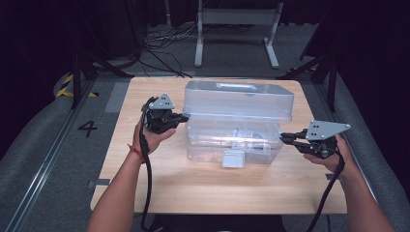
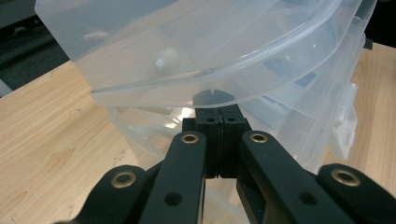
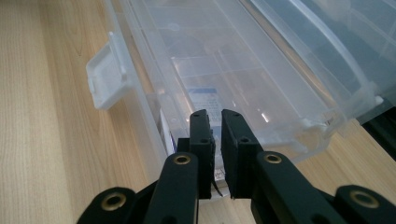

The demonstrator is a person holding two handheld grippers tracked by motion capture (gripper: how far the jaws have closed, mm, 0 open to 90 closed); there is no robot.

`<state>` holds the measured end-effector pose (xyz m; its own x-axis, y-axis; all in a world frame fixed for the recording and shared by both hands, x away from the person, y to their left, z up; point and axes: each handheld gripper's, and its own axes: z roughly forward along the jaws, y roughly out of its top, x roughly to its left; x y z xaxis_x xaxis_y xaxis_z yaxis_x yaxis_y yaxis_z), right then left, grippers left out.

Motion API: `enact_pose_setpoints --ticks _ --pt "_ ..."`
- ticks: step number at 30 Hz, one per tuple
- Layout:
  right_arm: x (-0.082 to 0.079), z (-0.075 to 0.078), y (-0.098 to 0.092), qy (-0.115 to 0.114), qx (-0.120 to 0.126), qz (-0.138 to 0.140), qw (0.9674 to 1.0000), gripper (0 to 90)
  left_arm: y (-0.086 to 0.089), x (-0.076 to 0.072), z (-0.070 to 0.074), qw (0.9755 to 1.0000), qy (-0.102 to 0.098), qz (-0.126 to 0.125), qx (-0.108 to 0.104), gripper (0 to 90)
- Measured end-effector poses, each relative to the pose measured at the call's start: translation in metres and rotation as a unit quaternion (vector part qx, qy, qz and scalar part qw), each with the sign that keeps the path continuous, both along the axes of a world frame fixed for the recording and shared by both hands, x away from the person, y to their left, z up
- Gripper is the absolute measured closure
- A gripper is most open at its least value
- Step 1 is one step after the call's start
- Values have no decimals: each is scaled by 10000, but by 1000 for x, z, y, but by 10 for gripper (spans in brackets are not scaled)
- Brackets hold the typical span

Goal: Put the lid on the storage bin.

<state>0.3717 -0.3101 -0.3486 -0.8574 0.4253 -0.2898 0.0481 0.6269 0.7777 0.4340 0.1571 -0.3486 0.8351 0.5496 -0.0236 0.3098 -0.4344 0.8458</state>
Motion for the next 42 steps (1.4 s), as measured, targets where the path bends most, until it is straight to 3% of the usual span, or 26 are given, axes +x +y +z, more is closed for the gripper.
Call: enact_pose_setpoints --ticks 17,42 --pt "-4 -8 -10 119 151 -298 9994 837 3 -8 -4 9999 40 -99 117 899" --pt "-7 -20 -14 250 242 -464 9983 833 10 -20 -22 9994 112 -141 289 899"
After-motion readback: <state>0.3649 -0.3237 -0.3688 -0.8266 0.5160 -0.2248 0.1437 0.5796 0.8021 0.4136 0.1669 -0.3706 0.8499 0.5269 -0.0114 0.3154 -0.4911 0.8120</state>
